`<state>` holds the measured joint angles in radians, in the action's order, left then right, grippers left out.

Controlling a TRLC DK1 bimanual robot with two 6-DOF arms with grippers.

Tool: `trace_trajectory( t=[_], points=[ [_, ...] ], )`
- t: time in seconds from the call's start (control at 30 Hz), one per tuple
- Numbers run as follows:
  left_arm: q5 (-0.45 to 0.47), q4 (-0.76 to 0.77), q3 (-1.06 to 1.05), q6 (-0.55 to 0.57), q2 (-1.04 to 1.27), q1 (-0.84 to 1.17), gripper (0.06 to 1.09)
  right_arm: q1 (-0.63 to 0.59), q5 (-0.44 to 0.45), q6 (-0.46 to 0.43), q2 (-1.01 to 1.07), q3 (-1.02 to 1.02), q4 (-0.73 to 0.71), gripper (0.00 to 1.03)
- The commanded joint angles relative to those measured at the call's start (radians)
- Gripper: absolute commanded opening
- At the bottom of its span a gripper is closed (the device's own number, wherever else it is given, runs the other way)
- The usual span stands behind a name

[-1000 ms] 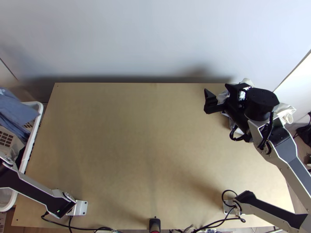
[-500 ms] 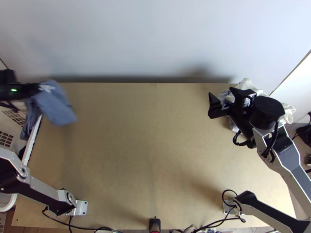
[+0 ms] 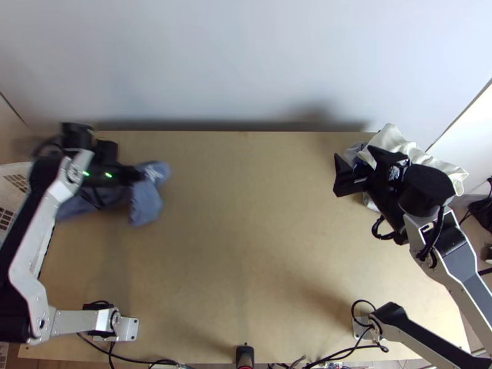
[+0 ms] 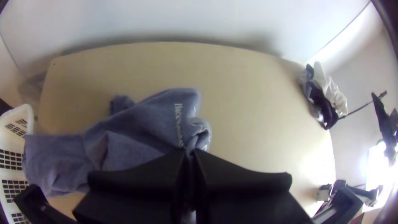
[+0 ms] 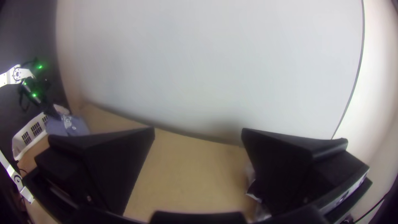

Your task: Fold the t-shirt

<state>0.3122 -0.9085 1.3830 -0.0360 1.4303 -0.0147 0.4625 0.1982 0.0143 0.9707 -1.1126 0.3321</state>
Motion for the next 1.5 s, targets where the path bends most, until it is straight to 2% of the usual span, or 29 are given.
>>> trace_trajectory(
  t=[0.0, 0.1, 0.23, 0.4, 0.57, 0.87, 0.97, 1.13, 1.33, 1.47],
  points=[
    [-0.036, 0.086, -0.188, 0.064, -0.070, 0.240, 0.10, -0.001, -0.002, 0.023, -0.050, 0.085, -0.004, 0.97],
    [-0.036, 0.137, -0.206, 0.165, -0.068, 0.305, 0.10, -0.004, -0.002, 0.021, -0.086, 0.132, -0.002, 0.97],
    [-0.036, 0.255, -0.213, 0.199, -0.051, 0.386, 0.10, -0.010, -0.002, 0.024, -0.127, 0.181, 0.005, 0.97],
    [-0.035, 0.362, -0.188, 0.321, 0.009, 0.450, 0.09, -0.019, -0.002, 0.035, -0.165, 0.241, 0.008, 0.97],
    [-0.024, 0.471, -0.187, 0.392, 0.067, 0.533, 0.09, -0.028, -0.002, 0.046, -0.196, 0.286, 0.008, 0.97],
    [0.010, 0.801, -0.160, 0.622, 0.167, 0.685, 0.09, -0.038, -0.002, 0.061, -0.263, 0.407, 0.008, 0.97],
    [0.010, 0.910, -0.139, 0.639, 0.219, 0.745, 0.09, -0.047, -0.002, 0.062, -0.285, 0.439, 0.013, 0.97],
    [0.008, 0.944, -0.015, 0.706, 0.331, 0.802, 0.10, -0.058, -0.002, 0.062, -0.340, 0.485, 0.033, 0.97],
    [-0.088, 0.974, 0.148, 0.838, 0.460, 0.812, 0.10, -0.061, -0.002, 0.062, -0.421, 0.545, 0.067, 0.97],
    [-0.176, 0.982, 0.223, 0.871, 0.535, 0.812, 0.09, -0.061, -0.002, 0.062, -0.449, 0.573, 0.074, 0.97]
  ],
)
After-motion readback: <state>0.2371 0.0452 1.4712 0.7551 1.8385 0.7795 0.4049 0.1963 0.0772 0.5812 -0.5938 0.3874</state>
